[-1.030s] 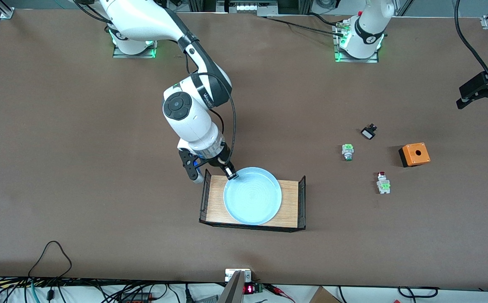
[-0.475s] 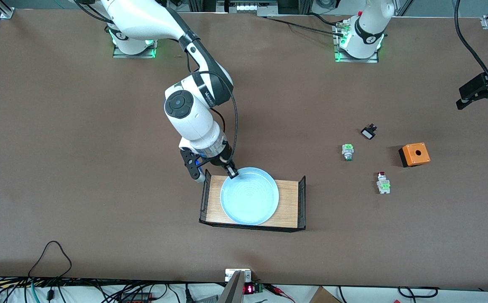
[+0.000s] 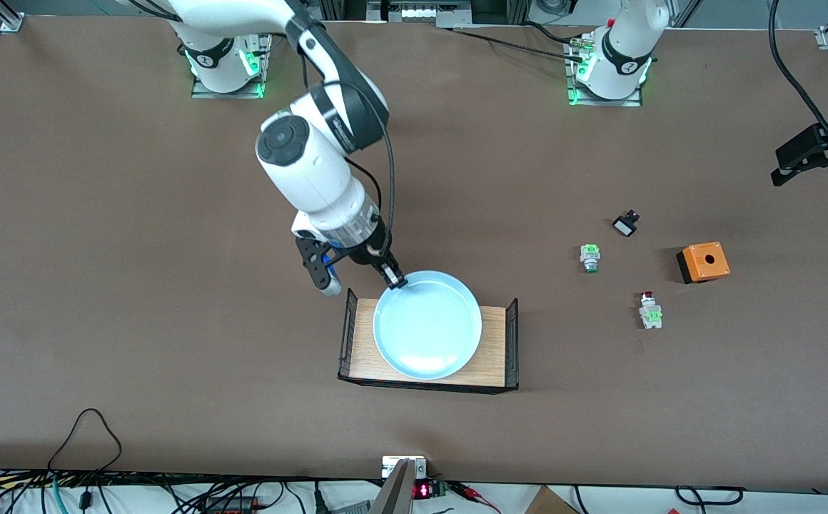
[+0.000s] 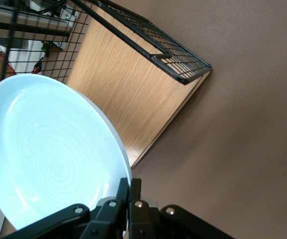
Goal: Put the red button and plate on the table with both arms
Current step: 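Lift the plate off the tray with the right gripper and carry it aside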
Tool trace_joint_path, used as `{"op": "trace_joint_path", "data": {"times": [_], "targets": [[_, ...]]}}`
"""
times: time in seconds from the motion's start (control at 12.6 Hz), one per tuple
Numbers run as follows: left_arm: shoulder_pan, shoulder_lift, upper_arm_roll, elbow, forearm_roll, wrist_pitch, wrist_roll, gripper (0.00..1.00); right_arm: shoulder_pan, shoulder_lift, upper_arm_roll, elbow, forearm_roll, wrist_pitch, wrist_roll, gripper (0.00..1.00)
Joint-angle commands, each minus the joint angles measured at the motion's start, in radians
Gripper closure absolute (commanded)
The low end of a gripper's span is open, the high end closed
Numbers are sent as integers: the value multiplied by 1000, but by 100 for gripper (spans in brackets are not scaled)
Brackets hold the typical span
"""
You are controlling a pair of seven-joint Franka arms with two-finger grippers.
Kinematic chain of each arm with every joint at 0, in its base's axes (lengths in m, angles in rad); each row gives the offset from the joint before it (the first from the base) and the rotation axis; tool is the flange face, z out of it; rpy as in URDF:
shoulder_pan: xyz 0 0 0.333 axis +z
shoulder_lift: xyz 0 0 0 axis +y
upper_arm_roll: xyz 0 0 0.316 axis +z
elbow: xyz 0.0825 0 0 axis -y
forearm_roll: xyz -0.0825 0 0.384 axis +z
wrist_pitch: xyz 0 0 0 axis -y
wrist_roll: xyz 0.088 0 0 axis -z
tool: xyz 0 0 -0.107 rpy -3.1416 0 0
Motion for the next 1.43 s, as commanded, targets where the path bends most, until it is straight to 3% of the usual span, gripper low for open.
{"op": "trace_joint_path", "data": {"times": [0.0, 0.48, 0.87, 1.35], "targets": [[-3, 2, -1, 5, 14, 2, 2, 0, -11, -89, -2, -21, -12, -100, -35, 100], [0, 4, 2, 13, 11, 2, 9, 0, -191, -246, 1, -88, 17, -349, -431, 100], [0, 4, 6, 14, -1, -2, 17, 0, -352, -280, -1, -131, 41, -478, -797, 100], [0, 5, 5, 11, -3, -2, 17, 0, -549, -367, -1, -367, 17, -529, -1274, 100]]}}
